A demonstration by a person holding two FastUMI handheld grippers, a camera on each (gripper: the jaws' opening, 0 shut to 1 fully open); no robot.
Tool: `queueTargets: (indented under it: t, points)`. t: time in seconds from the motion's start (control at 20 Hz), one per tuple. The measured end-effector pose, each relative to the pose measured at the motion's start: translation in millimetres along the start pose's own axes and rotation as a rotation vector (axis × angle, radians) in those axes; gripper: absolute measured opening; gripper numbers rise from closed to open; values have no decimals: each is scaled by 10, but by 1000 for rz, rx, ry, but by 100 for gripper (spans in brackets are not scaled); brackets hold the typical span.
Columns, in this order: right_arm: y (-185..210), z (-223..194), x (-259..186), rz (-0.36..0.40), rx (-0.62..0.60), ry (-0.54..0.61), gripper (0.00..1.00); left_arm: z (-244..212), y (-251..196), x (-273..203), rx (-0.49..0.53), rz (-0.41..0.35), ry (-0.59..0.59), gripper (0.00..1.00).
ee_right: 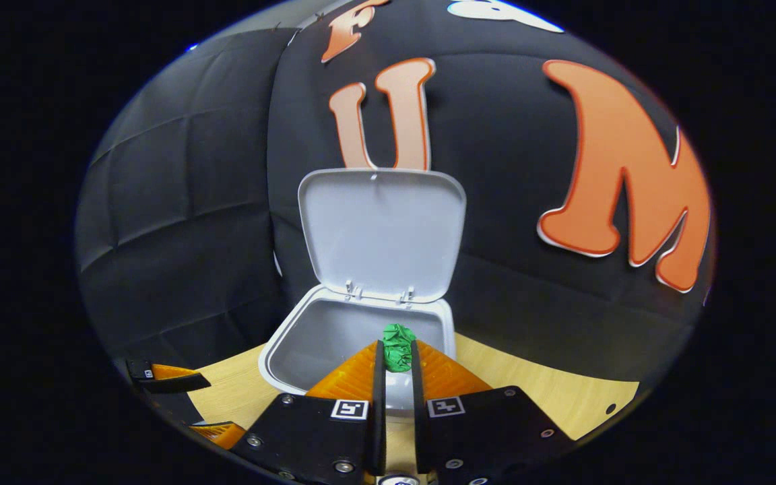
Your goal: Press the lid of the desktop garbage bin to open it, pick up the crumpled paper on the desktop and throw it into the bin, then pick up the pop can on the desktop and drop it into the bin, and finally close the garbage bin lid.
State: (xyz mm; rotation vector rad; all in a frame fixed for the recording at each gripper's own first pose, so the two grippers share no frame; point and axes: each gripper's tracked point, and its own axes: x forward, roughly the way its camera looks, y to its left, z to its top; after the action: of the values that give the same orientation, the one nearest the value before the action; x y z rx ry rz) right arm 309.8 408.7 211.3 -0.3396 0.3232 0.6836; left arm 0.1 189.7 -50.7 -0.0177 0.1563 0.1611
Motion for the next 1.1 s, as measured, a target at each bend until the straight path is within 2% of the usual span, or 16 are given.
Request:
queueTargets:
  t: [0.05,0.1,0.2,0.25,0.5,0.6,0.8,0.85,0.9,1.05,1.1]
  points:
    - [-17,-70,120,-22,0,20,17,8,52,-1,-3,8,-2,95]
    - [-29,-138,229,-37,4,45,7,21,92,1,-5,13,-5,95]
    - [-12,-235,271,-22,37,77,30,24,130,-2,2,17,-4,95]
    - [-31,-241,253,-11,51,89,34,9,144,2,7,16,-1,95]
    - [-87,-183,235,-37,42,73,36,38,87,63,23,-1,-1,95]
    - [-77,-207,217,-17,56,80,48,60,56,83,31,-8,-5,95]
    - [-213,-109,-13,-57,69,0,49,14,-62,122,20,-35,5,95]
    - [-299,-104,-139,-74,85,-26,41,-12,-111,131,18,-43,7,95]
    - [-411,-118,-266,-96,104,-50,49,-24,-163,132,20,-51,9,95]
    - [-855,-345,-716,-193,172,-96,51,-30,-393,170,41,-88,10,95]
    - [-1019,-476,-876,-231,197,-98,42,-15,-484,179,51,-101,5,95]
